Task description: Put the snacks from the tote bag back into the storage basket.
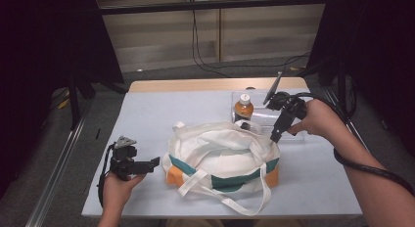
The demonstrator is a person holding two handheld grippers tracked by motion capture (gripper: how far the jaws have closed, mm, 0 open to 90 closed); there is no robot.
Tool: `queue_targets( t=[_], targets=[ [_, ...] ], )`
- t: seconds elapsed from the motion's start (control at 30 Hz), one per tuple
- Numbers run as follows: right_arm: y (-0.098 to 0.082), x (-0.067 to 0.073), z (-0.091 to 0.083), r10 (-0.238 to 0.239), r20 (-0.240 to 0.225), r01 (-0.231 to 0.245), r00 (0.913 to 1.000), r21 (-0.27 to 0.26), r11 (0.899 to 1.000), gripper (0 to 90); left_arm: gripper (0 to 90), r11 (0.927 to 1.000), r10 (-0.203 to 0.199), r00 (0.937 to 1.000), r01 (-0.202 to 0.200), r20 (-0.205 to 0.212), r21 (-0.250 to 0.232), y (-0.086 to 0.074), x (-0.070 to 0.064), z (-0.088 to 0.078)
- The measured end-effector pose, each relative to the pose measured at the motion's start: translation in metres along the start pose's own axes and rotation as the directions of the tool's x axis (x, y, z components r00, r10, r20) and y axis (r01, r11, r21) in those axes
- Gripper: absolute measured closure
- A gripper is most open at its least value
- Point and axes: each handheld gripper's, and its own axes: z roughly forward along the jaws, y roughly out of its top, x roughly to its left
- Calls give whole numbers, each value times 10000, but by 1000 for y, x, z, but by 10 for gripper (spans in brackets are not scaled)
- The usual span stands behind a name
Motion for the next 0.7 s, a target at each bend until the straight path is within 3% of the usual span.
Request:
queue_targets(
  t=[0.7],
  targets=[
    [-32, -8, 10, 113, 23, -113, 9999, -53, 9999, 150, 55, 9999, 80, 10000, -80, 23, 115, 0, -1, 1]
  ],
)
